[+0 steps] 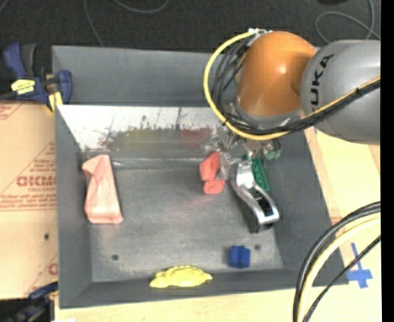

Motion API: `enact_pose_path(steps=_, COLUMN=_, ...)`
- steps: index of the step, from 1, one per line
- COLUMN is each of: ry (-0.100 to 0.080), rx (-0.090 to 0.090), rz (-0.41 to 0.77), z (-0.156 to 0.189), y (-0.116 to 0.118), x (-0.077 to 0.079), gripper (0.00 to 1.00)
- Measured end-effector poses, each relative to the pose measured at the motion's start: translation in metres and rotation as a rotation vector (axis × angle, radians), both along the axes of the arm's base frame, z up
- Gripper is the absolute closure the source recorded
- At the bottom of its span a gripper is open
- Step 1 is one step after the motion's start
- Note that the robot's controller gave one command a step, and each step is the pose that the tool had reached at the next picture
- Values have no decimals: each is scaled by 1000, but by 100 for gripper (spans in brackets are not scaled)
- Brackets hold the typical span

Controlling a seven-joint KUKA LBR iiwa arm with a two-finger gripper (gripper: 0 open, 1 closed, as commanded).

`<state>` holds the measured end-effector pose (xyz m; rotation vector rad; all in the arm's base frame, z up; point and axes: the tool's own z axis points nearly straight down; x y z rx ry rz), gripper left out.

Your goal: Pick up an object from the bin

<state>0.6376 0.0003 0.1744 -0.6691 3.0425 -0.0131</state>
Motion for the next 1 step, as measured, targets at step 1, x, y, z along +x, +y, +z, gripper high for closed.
enact_pose_path(steps=1, ry=0, rx=1, rz=-1, z=0, y=0, x=0, gripper=100)
